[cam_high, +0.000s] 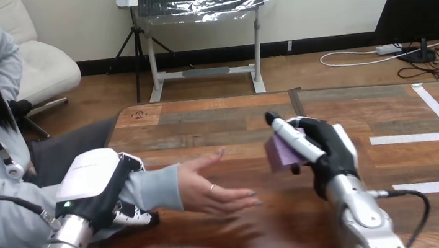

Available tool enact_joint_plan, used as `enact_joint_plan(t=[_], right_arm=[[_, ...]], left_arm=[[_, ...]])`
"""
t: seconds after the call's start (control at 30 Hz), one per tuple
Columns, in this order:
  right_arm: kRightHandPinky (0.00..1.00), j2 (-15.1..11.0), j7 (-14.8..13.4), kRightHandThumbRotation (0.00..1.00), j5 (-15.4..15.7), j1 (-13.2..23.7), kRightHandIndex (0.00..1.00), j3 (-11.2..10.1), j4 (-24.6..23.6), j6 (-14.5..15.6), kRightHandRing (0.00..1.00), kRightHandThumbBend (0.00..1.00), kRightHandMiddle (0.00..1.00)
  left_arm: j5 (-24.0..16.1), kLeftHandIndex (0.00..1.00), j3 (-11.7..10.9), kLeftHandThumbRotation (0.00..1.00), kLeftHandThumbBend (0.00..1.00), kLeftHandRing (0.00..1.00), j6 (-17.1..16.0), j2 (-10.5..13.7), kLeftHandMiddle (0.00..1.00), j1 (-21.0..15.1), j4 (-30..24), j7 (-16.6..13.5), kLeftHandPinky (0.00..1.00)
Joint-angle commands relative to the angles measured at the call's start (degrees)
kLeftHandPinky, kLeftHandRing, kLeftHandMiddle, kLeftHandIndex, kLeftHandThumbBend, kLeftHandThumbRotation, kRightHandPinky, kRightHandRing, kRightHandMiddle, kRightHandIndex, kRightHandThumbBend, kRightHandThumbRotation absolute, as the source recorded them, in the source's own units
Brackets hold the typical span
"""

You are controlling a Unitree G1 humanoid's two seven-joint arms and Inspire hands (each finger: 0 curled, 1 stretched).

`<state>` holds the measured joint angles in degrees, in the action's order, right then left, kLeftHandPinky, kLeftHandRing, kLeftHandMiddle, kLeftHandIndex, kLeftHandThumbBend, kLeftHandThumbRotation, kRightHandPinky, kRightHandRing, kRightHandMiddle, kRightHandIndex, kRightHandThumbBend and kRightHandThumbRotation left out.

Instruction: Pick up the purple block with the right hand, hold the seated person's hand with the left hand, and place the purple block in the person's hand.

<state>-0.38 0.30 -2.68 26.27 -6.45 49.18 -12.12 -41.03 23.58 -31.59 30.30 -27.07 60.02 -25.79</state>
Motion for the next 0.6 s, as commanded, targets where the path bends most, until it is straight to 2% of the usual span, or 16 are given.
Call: enact_joint_plan(t=[0.0,0.2,0.57], right_arm=[[0.02,0.7,-0.6,0.33,1.6,7.0,0.17,1.8,0.4,-2.5,0.06,0.33,0.11],[0.02,1.3,-1.6,0.34,3.5,7.5,0.16,3.0,1.1,-2.8,0.06,0.31,0.11],[0.02,2.7,-1.8,0.34,4.6,7.9,0.16,4.4,1.7,-3.6,0.06,0.31,0.11]], left_arm=[[1.2,0.34,-1.3,0.08,0.84,0.24,-0.3,-1.2,0.31,-6.9,-2.4,-0.3,0.18],[1.1,0.34,-1.1,0.08,0.84,0.24,-0.1,-2.0,0.31,-7.5,-2.5,-0.5,0.18],[0.8,0.34,-0.7,0.07,0.85,0.23,0.2,-3.3,0.3,-8.6,-1.7,-0.9,0.18]])
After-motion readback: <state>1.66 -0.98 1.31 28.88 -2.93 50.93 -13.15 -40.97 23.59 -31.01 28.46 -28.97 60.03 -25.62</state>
